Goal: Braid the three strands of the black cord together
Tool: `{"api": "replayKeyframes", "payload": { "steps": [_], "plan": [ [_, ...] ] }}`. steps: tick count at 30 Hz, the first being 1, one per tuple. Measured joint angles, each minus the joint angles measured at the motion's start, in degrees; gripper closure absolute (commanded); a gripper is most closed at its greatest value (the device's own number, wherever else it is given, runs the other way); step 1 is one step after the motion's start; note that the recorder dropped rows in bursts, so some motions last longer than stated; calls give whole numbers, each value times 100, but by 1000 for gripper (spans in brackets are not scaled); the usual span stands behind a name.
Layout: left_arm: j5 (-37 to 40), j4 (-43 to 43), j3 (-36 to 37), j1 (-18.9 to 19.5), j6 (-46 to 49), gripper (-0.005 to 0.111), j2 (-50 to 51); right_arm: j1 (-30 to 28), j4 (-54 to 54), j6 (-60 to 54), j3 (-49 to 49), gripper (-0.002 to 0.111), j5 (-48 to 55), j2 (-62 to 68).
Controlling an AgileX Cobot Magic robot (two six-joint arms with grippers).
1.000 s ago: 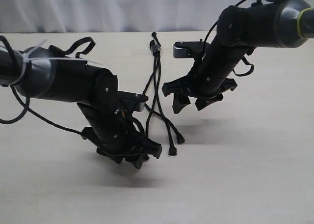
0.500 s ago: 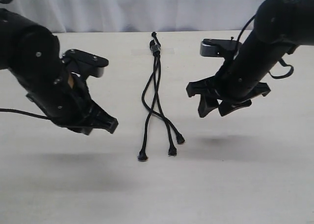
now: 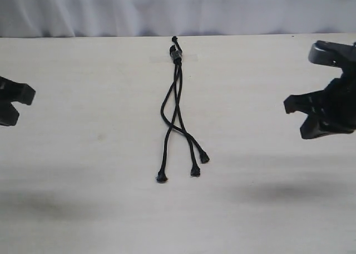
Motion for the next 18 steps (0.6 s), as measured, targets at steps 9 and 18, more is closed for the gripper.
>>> {"api": "replayKeyframes", "payload": {
  "steps": [9,18],
  "plan": [
    [35,-1014,1224,1412,1049,107,-1676,-136,-214,-25,1556,104,-239,-2002],
    [-460,-378,2167,1416,1194,107,-4482,-136,-558,-25,2173,104,-1052,-4780]
  ]
}}
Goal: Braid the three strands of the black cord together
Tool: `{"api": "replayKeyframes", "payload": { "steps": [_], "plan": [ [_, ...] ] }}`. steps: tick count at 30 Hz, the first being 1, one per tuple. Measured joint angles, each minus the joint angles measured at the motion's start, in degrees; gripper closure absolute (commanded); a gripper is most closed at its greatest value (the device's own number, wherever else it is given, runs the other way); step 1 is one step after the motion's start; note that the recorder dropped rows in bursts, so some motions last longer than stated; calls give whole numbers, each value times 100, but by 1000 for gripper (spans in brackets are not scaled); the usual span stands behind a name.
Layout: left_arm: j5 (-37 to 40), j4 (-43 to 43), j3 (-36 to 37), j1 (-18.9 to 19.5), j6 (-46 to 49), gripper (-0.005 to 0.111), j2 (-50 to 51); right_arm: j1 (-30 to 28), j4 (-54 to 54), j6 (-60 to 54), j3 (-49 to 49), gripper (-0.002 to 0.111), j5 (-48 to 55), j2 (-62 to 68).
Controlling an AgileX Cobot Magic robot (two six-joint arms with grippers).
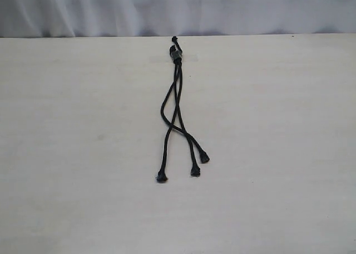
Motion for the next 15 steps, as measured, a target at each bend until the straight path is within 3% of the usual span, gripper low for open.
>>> {"api": "replayKeyframes", "payload": {
  "steps": [7,15],
  "plan": [
    [-521,16,141,-33,23,107,-655,0,-66,169,865,104,-1926,-1886],
    [-1382,116,146,-59,23,107,-669,0,-66,169,865,104,-2176,-2249]
  ]
}}
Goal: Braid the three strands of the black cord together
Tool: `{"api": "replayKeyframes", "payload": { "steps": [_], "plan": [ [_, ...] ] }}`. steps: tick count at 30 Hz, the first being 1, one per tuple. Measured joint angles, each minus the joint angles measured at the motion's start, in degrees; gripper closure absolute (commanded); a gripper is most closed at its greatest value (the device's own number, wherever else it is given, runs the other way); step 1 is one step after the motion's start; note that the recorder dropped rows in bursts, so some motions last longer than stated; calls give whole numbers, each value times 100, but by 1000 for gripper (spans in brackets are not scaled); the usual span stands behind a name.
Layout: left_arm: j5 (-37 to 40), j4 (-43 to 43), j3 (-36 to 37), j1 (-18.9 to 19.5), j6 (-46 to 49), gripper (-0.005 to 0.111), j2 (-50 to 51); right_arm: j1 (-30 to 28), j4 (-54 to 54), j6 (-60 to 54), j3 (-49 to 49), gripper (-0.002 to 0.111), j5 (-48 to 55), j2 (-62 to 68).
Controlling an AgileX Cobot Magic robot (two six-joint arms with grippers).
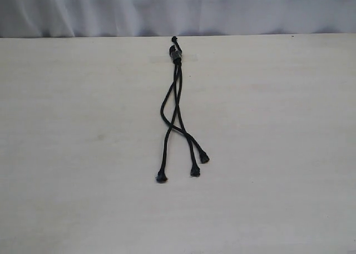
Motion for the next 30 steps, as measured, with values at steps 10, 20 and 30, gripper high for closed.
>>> {"api": "replayKeyframes", "payload": {
  "steps": [10,20,30],
  "plan": [
    [-86,51,0,0,0,107,0,0,58,0,0,104,109,0],
    [-110,51,0,0,0,107,-53,0,79,0,0,104,109,0],
    [-179,172,84,-580,22,107,-870,0,79,0,0,104,109,0]
  ]
}}
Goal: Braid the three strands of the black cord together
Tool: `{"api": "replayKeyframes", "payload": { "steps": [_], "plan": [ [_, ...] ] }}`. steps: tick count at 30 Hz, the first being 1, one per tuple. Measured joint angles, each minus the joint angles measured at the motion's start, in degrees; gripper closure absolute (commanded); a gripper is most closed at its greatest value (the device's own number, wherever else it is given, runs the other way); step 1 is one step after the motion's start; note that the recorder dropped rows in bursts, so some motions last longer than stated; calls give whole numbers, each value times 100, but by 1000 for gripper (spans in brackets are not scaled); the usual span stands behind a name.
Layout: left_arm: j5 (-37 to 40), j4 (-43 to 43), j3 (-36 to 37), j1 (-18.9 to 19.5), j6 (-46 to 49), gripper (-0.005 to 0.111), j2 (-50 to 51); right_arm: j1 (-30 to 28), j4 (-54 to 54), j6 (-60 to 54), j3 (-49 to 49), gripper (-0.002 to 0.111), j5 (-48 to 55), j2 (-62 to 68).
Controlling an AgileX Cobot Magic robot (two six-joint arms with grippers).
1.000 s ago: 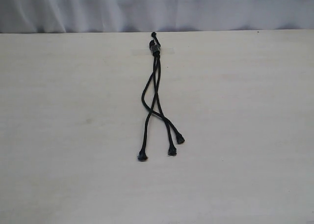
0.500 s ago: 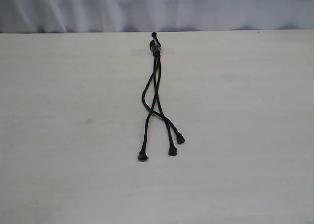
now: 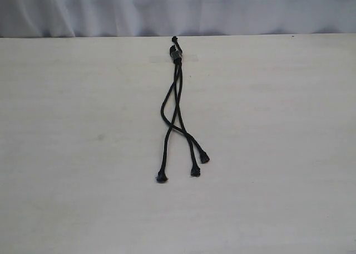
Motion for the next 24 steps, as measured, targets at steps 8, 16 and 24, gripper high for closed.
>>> {"api": "replayKeyframes", "payload": {
  "steps": [8,16,24],
  "plan": [
    [-1009,137,1151,-231,11,107,-453,0,0,0,0,104,0,0],
    [-1465,270,2403,-121,11,107,-1059,0,0,0,0,104,0,0],
    [-1426,284,2695,-95,11,107,-1242,0,0,0,0,104,0,0]
  ]
}}
